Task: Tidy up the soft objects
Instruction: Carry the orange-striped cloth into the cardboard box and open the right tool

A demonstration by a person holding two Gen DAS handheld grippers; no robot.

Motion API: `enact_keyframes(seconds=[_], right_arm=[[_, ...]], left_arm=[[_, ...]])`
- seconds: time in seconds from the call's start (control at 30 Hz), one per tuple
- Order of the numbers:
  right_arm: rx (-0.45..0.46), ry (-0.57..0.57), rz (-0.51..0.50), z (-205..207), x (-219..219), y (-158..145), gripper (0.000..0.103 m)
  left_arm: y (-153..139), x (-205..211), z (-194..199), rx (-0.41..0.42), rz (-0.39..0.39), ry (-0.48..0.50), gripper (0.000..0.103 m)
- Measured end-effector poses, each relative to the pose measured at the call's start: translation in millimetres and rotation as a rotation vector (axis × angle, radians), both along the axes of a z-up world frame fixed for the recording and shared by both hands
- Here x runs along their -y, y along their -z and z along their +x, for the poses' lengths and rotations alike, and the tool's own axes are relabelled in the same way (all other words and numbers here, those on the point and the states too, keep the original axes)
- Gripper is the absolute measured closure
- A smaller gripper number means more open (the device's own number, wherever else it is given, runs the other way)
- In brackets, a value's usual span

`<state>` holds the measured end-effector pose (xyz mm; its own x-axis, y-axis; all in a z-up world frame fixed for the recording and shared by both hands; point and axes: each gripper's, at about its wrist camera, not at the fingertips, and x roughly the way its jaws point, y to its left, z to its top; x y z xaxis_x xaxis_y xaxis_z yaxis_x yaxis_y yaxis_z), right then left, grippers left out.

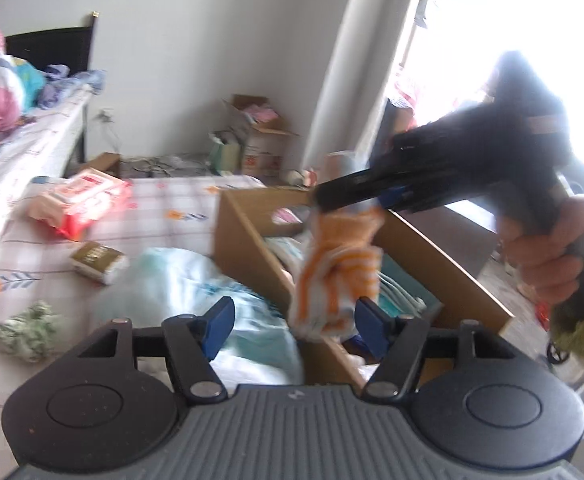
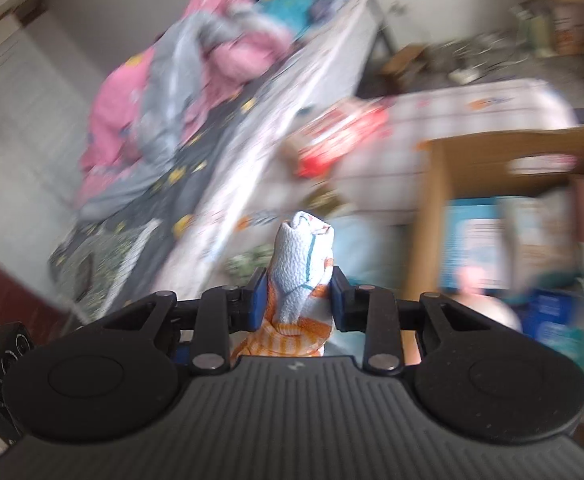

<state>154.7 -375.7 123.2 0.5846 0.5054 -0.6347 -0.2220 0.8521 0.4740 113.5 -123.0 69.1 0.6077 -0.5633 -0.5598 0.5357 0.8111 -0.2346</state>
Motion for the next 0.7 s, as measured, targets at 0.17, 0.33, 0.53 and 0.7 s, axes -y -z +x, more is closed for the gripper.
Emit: enact_keyframes(seconds=[0.17,0.33,0.53,0.7], right_arm=[[0.051,0.082,-0.273,-44.0,61.7,-2.6,0.074],[-0.007,-0.016,-0.512,-54.6,73.2,26.4,0.073],[-0.192,-0.246,-0.659,-21.1,25.7,110.8,0.072],[-0.270,-0.257,-0.601,1.7,12.1,131.5,0.061]], left_arm=[[18.2,2.9,-0.1,-0.039,0.022,-0.017,0.035],[28.0,-12.7,4.7,-0.082,0.032,-0.072,0.035],[23.9,-27.6,1.1,-0.091,0.024,-0.127,0.036],[22.7,-36.9,0.5,-0.091,0.019,-0.151,0.036]])
